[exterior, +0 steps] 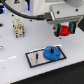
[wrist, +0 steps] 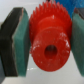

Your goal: Insert the blue gear onto the right peg, followed by the red gear

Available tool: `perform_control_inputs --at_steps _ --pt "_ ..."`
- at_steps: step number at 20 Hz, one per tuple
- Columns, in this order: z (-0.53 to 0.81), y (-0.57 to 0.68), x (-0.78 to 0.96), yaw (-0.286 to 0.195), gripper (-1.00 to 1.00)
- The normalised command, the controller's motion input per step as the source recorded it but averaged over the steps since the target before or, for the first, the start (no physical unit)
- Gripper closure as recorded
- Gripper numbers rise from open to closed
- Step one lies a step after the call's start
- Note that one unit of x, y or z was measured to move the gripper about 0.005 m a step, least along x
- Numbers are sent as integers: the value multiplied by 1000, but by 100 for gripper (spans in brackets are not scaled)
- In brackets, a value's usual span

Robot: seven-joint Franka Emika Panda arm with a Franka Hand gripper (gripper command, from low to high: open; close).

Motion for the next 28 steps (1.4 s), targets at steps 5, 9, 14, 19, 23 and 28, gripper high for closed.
perform_control_inputs --at_steps 5,9,14,19,23,28 --pt "116 -255 610 0 100" --pt "7 -189 577 0 100" --pt "-48 -134 382 0 100" --pt "-117 -83 192 0 100" --pt "-170 -146 109 0 100" --pt "-104 -181 90 0 100"
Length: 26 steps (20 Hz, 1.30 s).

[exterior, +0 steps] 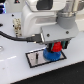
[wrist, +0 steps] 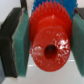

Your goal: Insert the blue gear onto the right peg, followed by the red gear

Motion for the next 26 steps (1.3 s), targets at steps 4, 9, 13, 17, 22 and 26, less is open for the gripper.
perform_control_inputs --at_steps 4,9,13,17,22,26 --pt "45 -50 58 0 100" --pt "156 -142 84 0 100" --pt "100 -126 64 0 100" --pt "311 2 27 0 100" --pt "87 -164 97 0 100" --pt "-74 -224 148 0 100"
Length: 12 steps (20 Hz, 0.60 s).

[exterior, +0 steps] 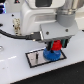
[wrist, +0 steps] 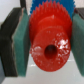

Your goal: Insert the blue gear onto the right peg, followed by the red gear

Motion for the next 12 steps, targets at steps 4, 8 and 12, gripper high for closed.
perform_control_inputs --at_steps 4,8,12 --pt "-203 -252 168 0 100" --pt "-177 -165 177 0 100" --pt "-233 24 189 0 100"
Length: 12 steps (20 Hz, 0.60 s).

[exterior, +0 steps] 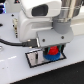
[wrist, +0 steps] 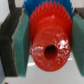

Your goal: Insert the blue gear onto the right peg, followed by the red gear

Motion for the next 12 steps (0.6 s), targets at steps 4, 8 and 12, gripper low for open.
perform_control_inputs --at_steps 4,8,12 --pt "-140 15 187 0 100" --pt "-37 21 122 0 100" --pt "-43 16 131 0 100"
